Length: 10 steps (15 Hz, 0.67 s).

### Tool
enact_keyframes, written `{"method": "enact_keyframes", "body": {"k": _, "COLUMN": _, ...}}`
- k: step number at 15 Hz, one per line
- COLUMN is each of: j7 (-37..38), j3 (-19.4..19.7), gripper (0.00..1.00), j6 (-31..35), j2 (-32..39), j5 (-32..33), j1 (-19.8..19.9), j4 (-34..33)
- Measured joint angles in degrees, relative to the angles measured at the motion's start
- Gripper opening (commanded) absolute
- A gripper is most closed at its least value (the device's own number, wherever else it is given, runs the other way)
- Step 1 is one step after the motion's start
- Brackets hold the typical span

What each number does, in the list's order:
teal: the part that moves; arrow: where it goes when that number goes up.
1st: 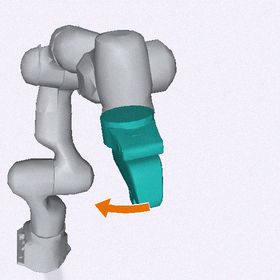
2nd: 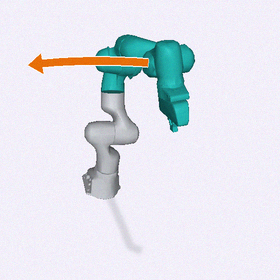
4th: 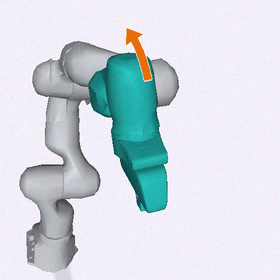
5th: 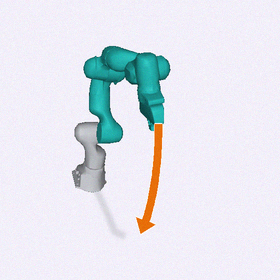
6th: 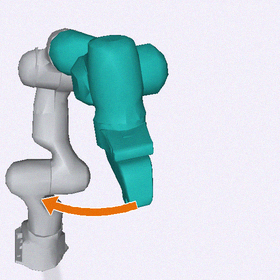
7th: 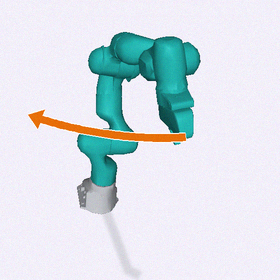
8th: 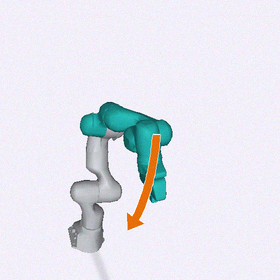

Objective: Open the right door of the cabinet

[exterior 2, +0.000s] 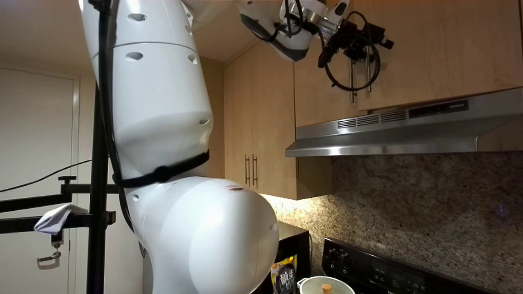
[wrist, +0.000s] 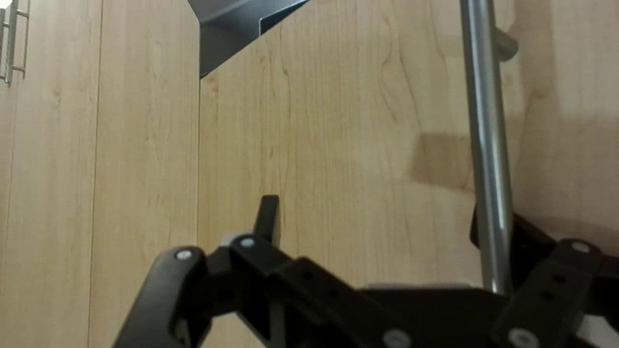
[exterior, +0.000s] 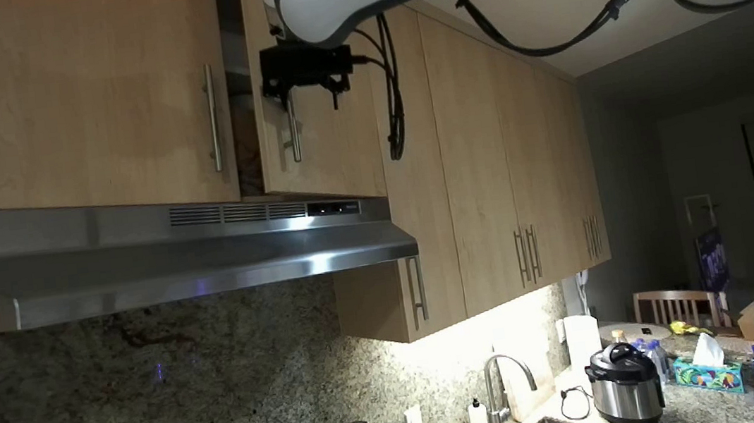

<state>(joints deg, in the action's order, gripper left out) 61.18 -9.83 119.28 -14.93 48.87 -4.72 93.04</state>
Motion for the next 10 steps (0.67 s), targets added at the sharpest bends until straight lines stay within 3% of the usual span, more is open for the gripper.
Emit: {"method": "enact_keyframes", "body": {"k": 10, "j7": -0.13, "j3": 1.04, "gripper": 1.0, "j6": 0.05, "j2": -7.12, "j5": -3.15, "j1": 0.15, "j4": 6.23}}
